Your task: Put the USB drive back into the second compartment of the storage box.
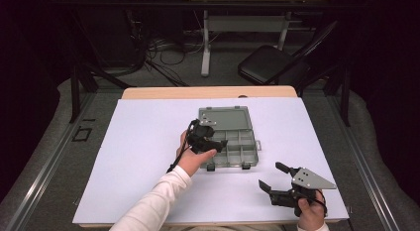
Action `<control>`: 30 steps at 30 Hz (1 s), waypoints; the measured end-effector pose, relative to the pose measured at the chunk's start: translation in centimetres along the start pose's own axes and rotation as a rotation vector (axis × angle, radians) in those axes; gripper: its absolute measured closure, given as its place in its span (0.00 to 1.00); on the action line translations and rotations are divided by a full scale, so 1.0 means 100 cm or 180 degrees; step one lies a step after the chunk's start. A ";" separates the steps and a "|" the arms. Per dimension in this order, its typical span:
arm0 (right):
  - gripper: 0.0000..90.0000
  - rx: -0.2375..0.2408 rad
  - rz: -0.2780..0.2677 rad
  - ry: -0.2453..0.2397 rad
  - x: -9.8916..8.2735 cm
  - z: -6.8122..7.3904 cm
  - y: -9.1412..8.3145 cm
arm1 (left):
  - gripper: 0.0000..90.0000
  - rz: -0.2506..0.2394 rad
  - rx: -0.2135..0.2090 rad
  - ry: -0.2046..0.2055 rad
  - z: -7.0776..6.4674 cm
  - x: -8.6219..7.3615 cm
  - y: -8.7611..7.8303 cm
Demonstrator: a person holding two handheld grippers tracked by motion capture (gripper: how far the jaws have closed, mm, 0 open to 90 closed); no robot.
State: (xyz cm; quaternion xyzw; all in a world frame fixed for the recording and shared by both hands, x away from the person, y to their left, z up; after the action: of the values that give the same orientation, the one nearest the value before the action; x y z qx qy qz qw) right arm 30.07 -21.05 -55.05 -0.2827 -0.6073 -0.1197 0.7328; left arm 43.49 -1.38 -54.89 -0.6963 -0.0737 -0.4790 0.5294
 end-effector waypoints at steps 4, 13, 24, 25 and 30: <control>0.16 0.0001 0.0003 0.0001 0.000 0.000 0.000 | 0.23 -0.0066 -0.0060 -0.0021 0.000 0.000 -0.006; 0.16 -0.0003 0.0006 0.0007 0.000 0.000 0.000 | 0.12 -0.0144 -0.0138 -0.0042 0.002 -0.002 -0.022; 0.16 -0.0017 0.0009 0.0008 -0.001 0.000 0.000 | 0.00 -0.0272 -0.0385 -0.0240 0.013 -0.008 -0.048; 0.16 -0.0019 0.0011 0.0007 -0.001 0.000 0.000 | 0.00 -0.0274 -0.0390 -0.0251 0.015 -0.009 -0.051; 0.16 -0.0016 0.0019 0.0001 -0.001 0.001 0.000 | 0.00 -0.0389 -0.0424 -0.0237 0.021 -0.014 -0.066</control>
State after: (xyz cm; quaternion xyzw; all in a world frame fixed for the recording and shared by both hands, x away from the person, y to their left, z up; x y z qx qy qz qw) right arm 30.01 -21.01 -55.12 -0.2864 -0.6059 -0.1191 0.7325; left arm 39.98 3.66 -51.52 -0.7416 -0.1036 -0.4879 0.4486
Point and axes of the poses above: each handheld gripper's, and its own axes: y roughly forward along the jaws, x roughly out of its top, z roughly to its left, the point moved 8 cm from there along y, roughly forward along the jaws, and after that the axes turned 15 degrees about x, right-handed, at the moved point
